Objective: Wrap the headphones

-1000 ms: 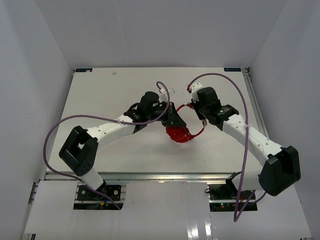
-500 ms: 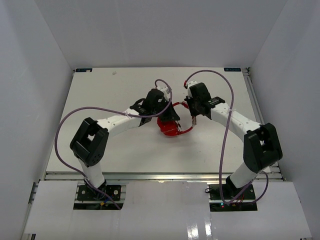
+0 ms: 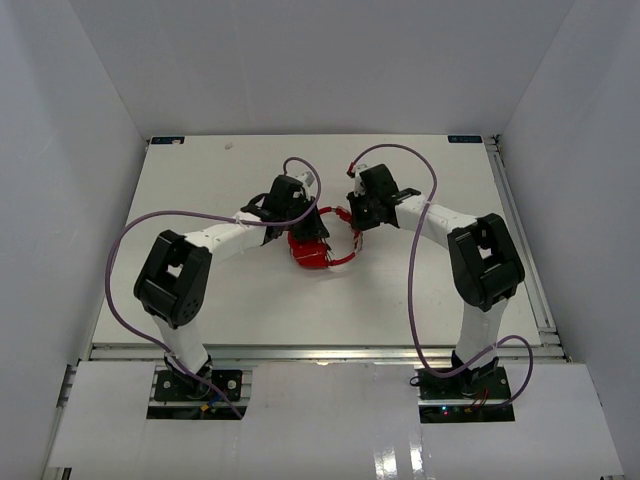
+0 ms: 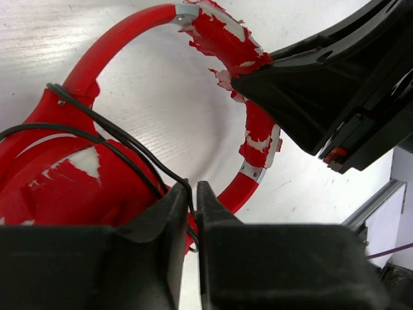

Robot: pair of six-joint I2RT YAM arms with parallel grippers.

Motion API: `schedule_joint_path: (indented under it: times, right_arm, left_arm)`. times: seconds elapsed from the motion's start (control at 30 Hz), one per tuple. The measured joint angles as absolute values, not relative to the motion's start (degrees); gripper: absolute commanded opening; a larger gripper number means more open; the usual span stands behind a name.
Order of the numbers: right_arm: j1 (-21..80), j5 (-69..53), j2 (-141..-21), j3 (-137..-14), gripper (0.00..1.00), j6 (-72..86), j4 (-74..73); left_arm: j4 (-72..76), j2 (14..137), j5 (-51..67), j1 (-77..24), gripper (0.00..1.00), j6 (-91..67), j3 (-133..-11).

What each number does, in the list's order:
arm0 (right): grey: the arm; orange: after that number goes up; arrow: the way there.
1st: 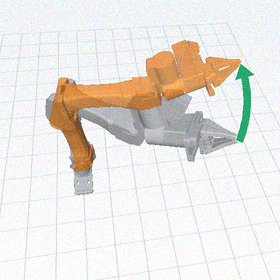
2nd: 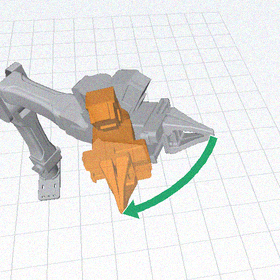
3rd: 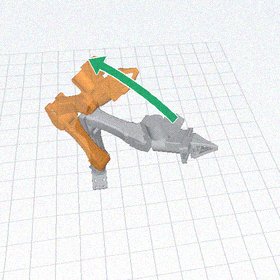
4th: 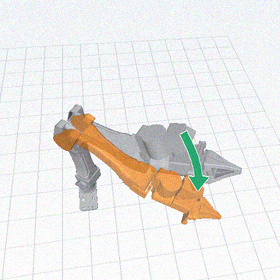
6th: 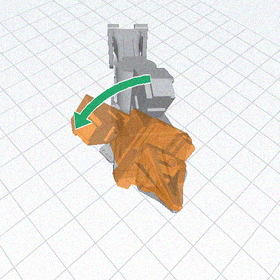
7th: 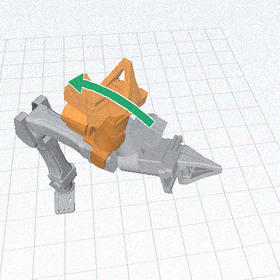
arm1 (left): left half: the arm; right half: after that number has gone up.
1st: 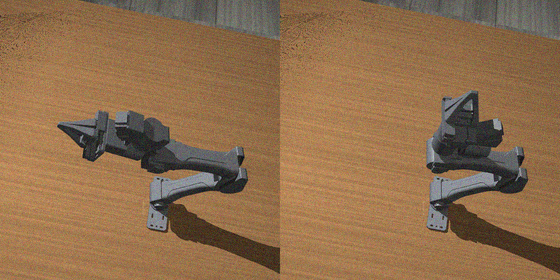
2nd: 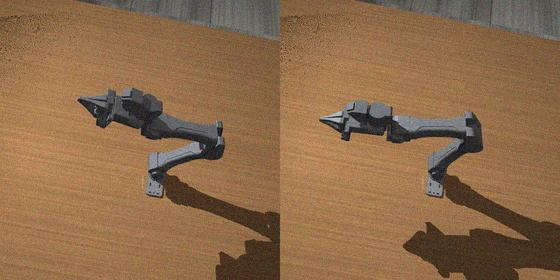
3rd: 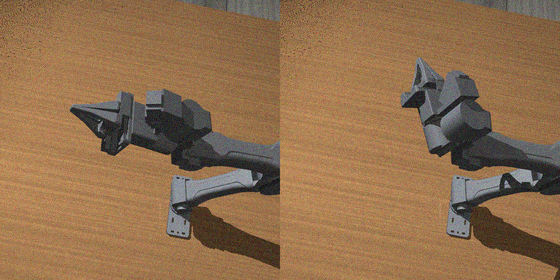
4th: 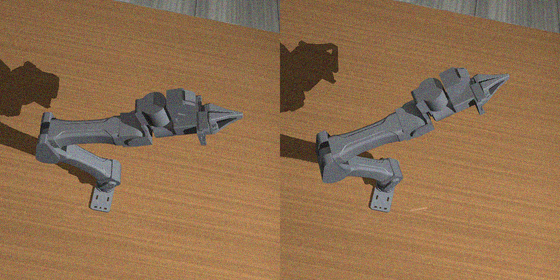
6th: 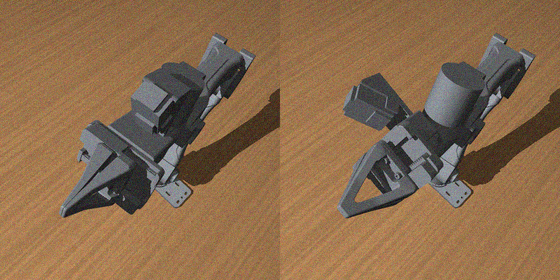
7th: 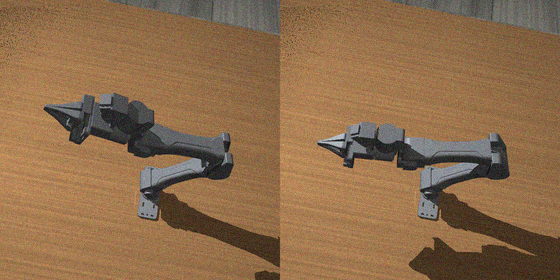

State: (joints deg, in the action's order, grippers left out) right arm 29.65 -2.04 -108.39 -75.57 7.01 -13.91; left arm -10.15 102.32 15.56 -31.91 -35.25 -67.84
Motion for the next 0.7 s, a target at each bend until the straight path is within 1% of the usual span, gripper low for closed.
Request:
schedule_joint_path:
  times: [0.03, 0.07, 0.1, 0.13, 0.17, 0.2, 0.27, 0.3, 0.37, 0.47, 0.53, 0.7]
  right_arm:
    - [29.65, -2.53, -108.49, -75.57, 0.41, 7.15, -13.79]
    - [29.65, -2.99, -108.54, -75.57, 0.46, 7.25, -13.62]
    - [29.65, -3.33, -108.52, -75.57, 0.58, 7.18, -13.28]
    - [29.65, -3.59, -108.49, -75.57, 0.67, 6.94, -12.76]
    - [29.65, -3.70, -108.35, -75.57, 0.74, 6.48, -12.39]
    - [29.65, -3.66, -108.02, -75.54, 0.79, 6.02, -12.20]
    - [29.66, -3.46, -106.78, -75.28, 0.91, 4.97, -11.97]
    - [29.64, -3.47, -105.69, -74.89, 0.93, 4.11, -11.83]
    - [29.53, -3.57, -102.51, -73.65, 0.95, 2.43, -12.02]
    - [28.69, -4.93, -96.43, -70.81, 0.90, -0.93, -12.02]
    - [27.04, -7.08, -91.47, -68.35, 0.90, -3.20, -13.11]
    - [22.56, -10.60, -79.37, -63.38, 0.90, -8.39, -15.81]
  left_arm:
    - [-10.27, 102.55, 15.58, -31.87, 0.41, -35.02, -67.86]
    - [-10.38, 102.76, 15.62, -31.85, 0.45, -34.78, -67.88]
    - [-10.50, 102.91, 15.65, -31.88, 0.47, -34.59, -67.88]
    - [-10.67, 102.95, 15.61, -31.90, 0.51, -34.52, -67.88]
    - [-10.87, 102.96, 15.67, -31.91, 0.54, -34.40, -67.88]
    - [-11.11, 102.96, 15.77, -31.94, 0.55, -34.26, -67.88]
    - [-11.66, 102.89, 15.99, -32.00, 0.62, -34.06, -67.90]
    - [-11.94, 102.72, 16.17, -32.01, 0.66, -34.05, -67.90]
    - [-12.61, 101.90, 16.59, -32.01, 0.70, -33.94, -67.94]
    - [-14.21, 99.75, 17.52, -32.01, 0.75, -33.60, -68.21]
    - [-15.51, 97.07, 18.39, -32.00, 0.78, -33.23, -68.37]
    - [-17.02, 87.12, 22.06, -31.99, 0.90, -32.25, -68.90]
